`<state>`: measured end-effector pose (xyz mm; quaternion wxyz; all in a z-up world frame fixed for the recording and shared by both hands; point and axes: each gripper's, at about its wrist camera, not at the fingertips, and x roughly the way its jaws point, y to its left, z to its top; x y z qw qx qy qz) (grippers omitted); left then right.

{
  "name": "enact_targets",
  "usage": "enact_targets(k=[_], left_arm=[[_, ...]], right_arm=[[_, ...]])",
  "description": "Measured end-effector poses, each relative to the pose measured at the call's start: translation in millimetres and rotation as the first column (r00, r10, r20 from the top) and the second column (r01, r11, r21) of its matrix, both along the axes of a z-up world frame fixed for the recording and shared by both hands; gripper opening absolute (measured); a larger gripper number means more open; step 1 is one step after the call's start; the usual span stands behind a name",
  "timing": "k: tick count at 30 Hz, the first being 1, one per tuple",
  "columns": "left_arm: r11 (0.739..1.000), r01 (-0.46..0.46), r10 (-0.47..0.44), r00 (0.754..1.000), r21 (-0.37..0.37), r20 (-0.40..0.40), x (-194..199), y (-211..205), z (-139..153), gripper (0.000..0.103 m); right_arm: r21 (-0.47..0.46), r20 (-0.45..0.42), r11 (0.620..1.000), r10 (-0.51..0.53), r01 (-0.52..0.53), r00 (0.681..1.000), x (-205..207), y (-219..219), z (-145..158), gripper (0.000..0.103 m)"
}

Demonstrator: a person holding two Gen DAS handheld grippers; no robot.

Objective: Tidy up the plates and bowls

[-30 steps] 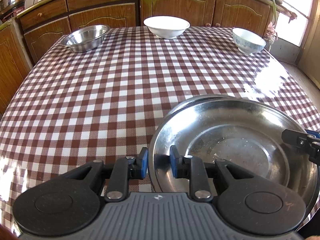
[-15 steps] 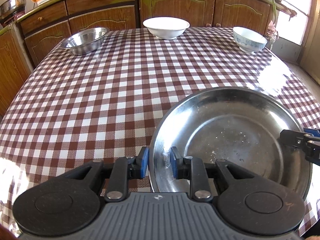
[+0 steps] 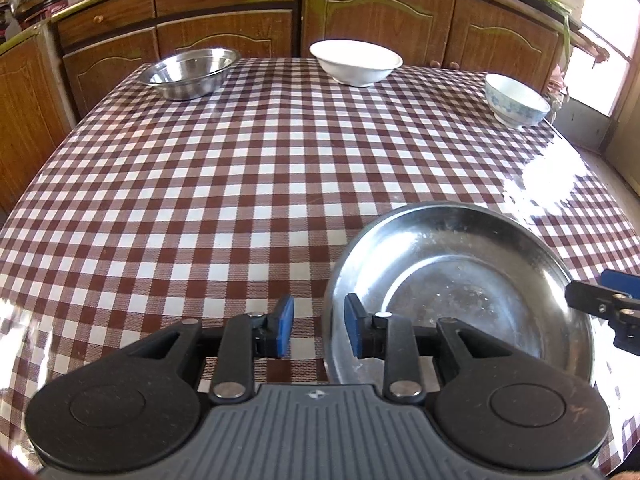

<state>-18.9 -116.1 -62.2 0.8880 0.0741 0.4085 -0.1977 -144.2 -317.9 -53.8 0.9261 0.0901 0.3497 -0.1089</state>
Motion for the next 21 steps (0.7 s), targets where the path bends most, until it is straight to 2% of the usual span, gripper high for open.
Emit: enact_targets(k=[2,4,8,10,15,21], left_arm=[[1.000,-0.008,0.008,1.000,0.000,-0.006,1,2,-1,0.031],[1.000,-0.013,0.013,1.000,0.000,-0.011,3,2,-2,0.039],[1.000,-0.016,0.016,1.000,0.005,-0.016,3,3,-3,0.041],[1.000,-0.017,0.017,1.000,0.009,-0.019,2,4,-4,0.046],[1.000,-0.017,0.018,0.999,0.019,-0.037,3,2,-10,0.058],[1.000,-0.014,0.015,0.998,0.018,-0.063,8,1,-18,0.067]], right_arm=[[0.002,0.004,1.000,-0.006,0.006,1.000,-1,-2,1,0.068],[0.009,0.004,1.000,-0.011,0.011,1.000,-1,-4,1,0.070],[0.019,-0.005,1.000,-0.012,0.012,1.000,-2,-5,-3,0.073],[0.026,-0.007,1.000,-0.012,0.013,1.000,-3,-5,-5,0.075],[0.063,-0.019,0.998,-0.025,0.026,1.000,-4,-10,-11,0.078],[0.121,-0.045,0.992,-0.040,0.045,0.998,-4,-16,-20,0.078]])
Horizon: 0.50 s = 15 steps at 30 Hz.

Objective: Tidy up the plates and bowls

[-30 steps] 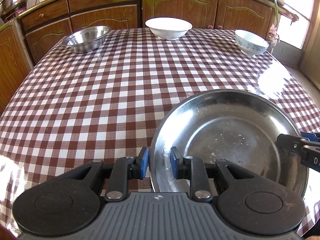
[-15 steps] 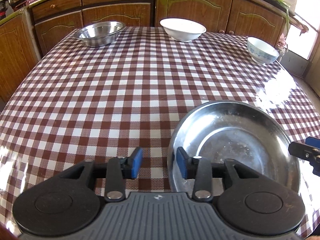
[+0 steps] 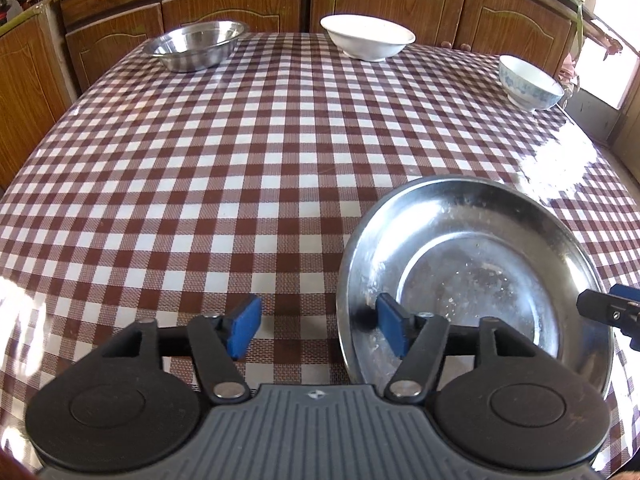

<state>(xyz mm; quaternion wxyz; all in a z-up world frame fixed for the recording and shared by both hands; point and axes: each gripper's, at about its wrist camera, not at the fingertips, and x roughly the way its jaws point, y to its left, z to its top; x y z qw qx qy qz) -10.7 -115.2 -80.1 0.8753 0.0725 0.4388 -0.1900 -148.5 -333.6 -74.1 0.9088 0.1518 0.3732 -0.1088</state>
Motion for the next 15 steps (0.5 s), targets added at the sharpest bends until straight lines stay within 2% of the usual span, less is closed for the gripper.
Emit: enact_targets(k=[6,12,14,15], left_arm=[[1.000,0.020,-0.020,1.000,-0.023,-0.003,3,-3,-3,0.068],[0.998,0.054,-0.054,0.998,-0.031,0.013,5,-10,-7,0.068],[0.997,0.072,-0.071,0.997,-0.032,0.022,3,-13,-7,0.067],[0.996,0.082,-0.081,0.996,-0.035,0.025,2,-13,-7,0.062]], right_arm=[[0.078,-0.010,0.997,-0.008,0.009,1.000,2,-6,-9,0.078],[0.102,0.010,0.995,-0.003,0.002,1.000,6,-7,-12,0.079],[0.103,0.016,0.995,0.001,-0.003,1.000,9,-6,-12,0.070],[0.110,0.021,0.994,0.013,-0.015,1.000,10,-6,-12,0.052]])
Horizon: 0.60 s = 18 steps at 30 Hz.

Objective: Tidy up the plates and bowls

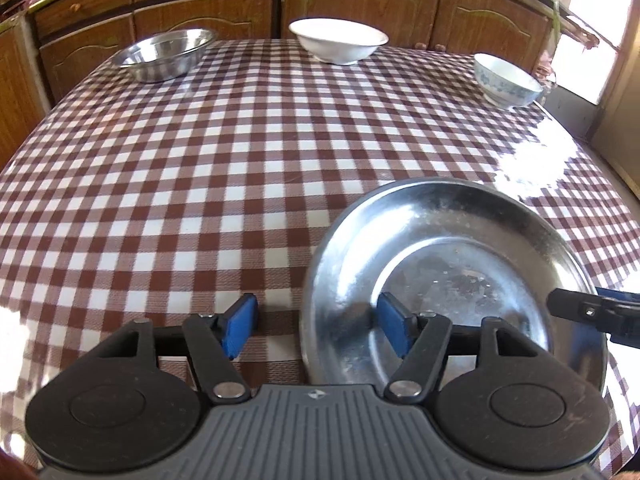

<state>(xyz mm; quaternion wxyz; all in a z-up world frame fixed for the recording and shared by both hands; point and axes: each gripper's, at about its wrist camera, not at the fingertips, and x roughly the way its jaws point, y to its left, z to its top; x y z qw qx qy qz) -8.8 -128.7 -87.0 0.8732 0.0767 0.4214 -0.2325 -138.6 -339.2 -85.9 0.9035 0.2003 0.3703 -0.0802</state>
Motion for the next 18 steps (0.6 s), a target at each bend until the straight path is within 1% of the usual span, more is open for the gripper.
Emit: enact_targets(k=[1,2,3,5,7,9,11,18], left_arm=[[1.000,0.016,-0.016,1.000,-0.004,0.004,-1,-2,0,0.053],[0.999,0.036,-0.036,0.999,-0.012,0.005,-3,-4,1,0.047],[0.999,0.049,-0.049,0.999,-0.014,0.005,-4,-6,2,0.045],[0.999,0.048,-0.048,0.999,-0.008,0.011,-5,-7,1,0.045],[0.999,0.041,-0.041,0.999,-0.014,0.007,-4,-4,1,0.040],[0.999,0.031,-0.032,0.999,-0.021,-0.004,-2,-1,1,0.038],[0.999,0.023,-0.023,1.000,-0.026,-0.010,-2,0,2,0.038],[0.999,0.015,-0.014,1.000,-0.035,0.024,-3,5,18,0.038]], right_arm=[[0.007,0.003,1.000,0.011,-0.011,1.000,1,1,0,0.039],[0.000,0.005,1.000,0.017,-0.017,1.000,2,4,0,0.039],[-0.024,0.005,1.000,0.020,-0.020,1.000,3,7,1,0.038],[-0.046,0.004,0.999,0.024,-0.024,1.000,4,8,1,0.037],[-0.035,0.008,0.999,0.016,-0.016,1.000,3,6,1,0.034],[-0.034,0.008,0.999,0.014,-0.013,1.000,3,4,1,0.032],[-0.044,0.011,0.999,0.017,-0.017,1.000,2,6,2,0.033],[-0.073,0.035,0.997,0.028,-0.026,0.999,3,11,13,0.033]])
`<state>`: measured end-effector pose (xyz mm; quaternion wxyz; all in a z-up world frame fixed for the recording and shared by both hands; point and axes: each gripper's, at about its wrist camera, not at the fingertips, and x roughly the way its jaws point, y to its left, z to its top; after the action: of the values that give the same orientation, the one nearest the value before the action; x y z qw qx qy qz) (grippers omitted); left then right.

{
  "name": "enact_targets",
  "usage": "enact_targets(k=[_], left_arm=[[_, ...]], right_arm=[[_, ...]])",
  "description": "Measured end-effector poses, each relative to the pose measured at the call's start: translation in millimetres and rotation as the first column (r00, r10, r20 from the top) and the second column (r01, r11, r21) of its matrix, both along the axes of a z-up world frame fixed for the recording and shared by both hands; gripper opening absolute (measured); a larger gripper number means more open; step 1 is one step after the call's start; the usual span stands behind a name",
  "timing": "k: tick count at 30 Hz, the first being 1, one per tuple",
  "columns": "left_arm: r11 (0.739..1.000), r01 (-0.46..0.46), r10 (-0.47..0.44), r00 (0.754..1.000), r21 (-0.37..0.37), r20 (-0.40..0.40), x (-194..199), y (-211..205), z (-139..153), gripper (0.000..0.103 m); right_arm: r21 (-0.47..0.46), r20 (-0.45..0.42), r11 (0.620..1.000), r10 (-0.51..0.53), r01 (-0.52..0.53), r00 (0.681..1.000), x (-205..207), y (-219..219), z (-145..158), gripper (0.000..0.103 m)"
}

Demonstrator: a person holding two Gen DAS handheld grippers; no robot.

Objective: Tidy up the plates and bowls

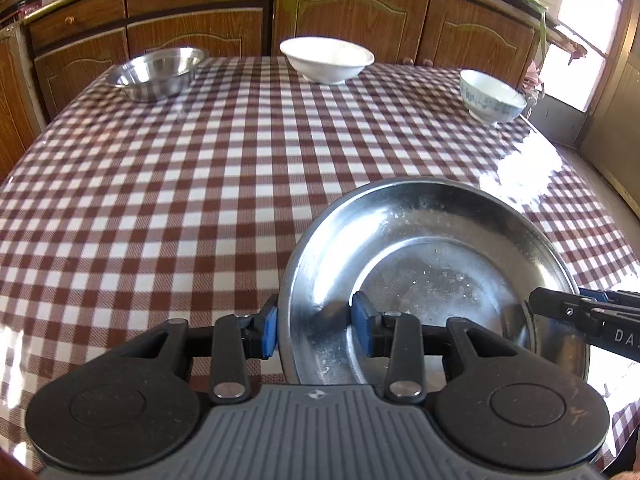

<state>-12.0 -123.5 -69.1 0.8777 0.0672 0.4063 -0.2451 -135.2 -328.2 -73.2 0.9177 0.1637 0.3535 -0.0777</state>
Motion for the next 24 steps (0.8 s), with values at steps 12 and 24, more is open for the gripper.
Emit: enact_targets(k=[12,24], left_arm=[[0.999,-0.029,0.030,0.998,-0.013,0.056,4,5,22,0.038],[0.998,-0.058,0.060,0.994,-0.027,0.092,20,8,36,0.038]], right_arm=[[-0.022,0.043,1.000,0.017,-0.016,0.999,10,8,18,0.033],[-0.048,0.078,0.998,0.041,-0.037,0.996,33,14,34,0.033]])
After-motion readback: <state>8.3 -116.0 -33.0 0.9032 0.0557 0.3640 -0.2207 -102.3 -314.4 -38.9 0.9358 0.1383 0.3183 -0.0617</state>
